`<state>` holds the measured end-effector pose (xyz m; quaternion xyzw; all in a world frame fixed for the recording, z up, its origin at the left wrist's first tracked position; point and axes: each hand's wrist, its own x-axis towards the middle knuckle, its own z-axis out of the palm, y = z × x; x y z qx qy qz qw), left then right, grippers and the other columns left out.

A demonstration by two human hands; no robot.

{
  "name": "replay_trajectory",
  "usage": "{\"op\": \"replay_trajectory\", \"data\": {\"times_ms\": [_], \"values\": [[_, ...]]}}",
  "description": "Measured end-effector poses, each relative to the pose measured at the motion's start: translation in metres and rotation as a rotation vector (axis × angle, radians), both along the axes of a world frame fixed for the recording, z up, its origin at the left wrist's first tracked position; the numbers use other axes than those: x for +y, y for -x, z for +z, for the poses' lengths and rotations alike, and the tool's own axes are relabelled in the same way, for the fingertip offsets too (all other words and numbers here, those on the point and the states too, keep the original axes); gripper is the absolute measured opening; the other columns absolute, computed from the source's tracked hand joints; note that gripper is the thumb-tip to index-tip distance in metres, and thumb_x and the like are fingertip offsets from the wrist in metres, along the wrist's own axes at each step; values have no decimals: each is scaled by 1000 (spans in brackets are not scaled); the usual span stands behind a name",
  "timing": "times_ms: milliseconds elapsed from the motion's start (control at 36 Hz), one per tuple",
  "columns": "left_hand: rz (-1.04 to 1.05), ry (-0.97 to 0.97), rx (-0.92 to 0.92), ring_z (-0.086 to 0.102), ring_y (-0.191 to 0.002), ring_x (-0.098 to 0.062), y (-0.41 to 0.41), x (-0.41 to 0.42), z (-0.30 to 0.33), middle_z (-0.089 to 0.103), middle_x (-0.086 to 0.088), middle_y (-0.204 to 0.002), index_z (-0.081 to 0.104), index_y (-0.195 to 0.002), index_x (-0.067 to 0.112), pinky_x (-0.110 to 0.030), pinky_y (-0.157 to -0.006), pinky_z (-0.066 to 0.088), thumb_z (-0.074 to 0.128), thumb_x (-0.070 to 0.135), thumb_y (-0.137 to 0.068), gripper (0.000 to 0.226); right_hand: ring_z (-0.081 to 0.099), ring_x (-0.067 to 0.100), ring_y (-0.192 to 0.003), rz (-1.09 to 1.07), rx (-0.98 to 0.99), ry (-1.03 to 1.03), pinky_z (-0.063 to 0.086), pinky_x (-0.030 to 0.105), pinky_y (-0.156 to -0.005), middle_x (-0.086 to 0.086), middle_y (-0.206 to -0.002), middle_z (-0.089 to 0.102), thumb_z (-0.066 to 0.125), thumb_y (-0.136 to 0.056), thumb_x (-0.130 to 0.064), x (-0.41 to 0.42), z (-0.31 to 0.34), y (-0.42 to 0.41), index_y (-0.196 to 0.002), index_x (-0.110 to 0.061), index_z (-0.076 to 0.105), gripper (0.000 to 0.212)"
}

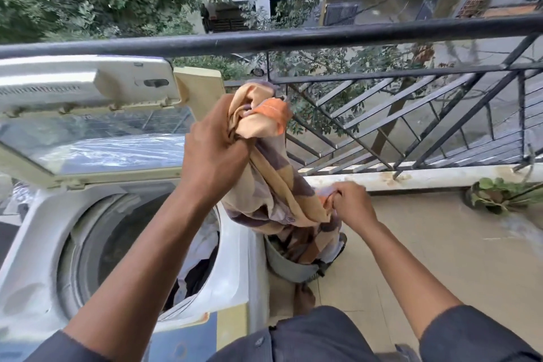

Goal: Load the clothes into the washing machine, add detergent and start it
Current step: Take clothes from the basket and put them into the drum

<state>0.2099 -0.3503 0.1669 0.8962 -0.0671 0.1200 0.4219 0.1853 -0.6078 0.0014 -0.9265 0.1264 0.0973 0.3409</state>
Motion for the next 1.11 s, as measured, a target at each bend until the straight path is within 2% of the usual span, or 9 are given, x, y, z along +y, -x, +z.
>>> {"op": "replay_trajectory", "data": {"times_ms": [111,222,389,528,611,722,833,972,1111], "values": [[27,-92,76,68,-103,-38,1,-6,-10,75,-5,-111,55,-131,37,-52,-83,56,64,34,-90,41,59,27,-68,3,-181,-33,37,30,-52,-4,-61,60,53,-93,-30,0,57,-9,-66,-16,62,32],[-57,-75,170,68,-104,-28,3,-14,-20,72,0,-115,46,-138,32,-46,-85,56,69,44,-91,53,72,18,-75,37,-371,-197,56,35,-65,-4,-74,75,60,-91,-33,10,113,-13,-86,-22,80,23],[-277,18,282,53,-134,-9,21,-29,-29,46,10,-154,10,-160,36,-33,-106,45,83,77,-64,127,76,14,-82,39,-531,-502,61,36,-72,-4,-88,79,62,-96,-18,39,167,-7,-102,-17,80,19],[-180,-16,114,72,-106,-26,22,-39,-40,74,3,-120,37,-144,51,-48,-83,59,83,45,-85,75,75,13,-92,108,-543,-613,60,35,-81,-1,-100,79,62,-93,-12,48,164,-4,-109,-19,76,22],[-152,11,111,72,-110,-20,14,-30,-43,76,9,-120,52,-139,51,-47,-90,59,77,22,-88,64,71,20,-114,161,-446,-701,58,39,-98,6,-123,73,60,-89,5,38,148,-3,-128,-16,66,45],[-150,181,113,71,-112,-5,8,-22,-37,76,20,-117,61,-133,51,-42,-100,58,76,16,-86,61,68,18,-113,78,-278,-715,57,32,-94,5,-130,63,65,-92,8,19,111,4,-145,-23,49,64],[-168,353,47,72,-108,-11,-4,-16,-24,77,12,-115,70,-135,24,-41,-95,61,75,5,-88,51,67,13,-109,47,-71,-588,57,37,-93,-2,-125,64,79,-90,-15,16,53,11,-144,-28,46,64],[-121,475,-61,72,-92,-18,-19,-7,2,78,-3,-100,76,-112,5,-48,-81,62,79,15,-88,26,66,10,-84,25,-63,-291,48,28,-66,-4,-100,66,83,-82,-20,21,-19,27,-118,-27,46,52],[-91,557,-91,75,-101,-28,-26,3,18,79,-12,-109,79,-111,12,-54,-92,61,80,20,-89,24,63,39,-112,120,189,70,52,39,-82,14,-125,64,63,-86,-14,2,-64,41,-151,-18,35,71]]}}
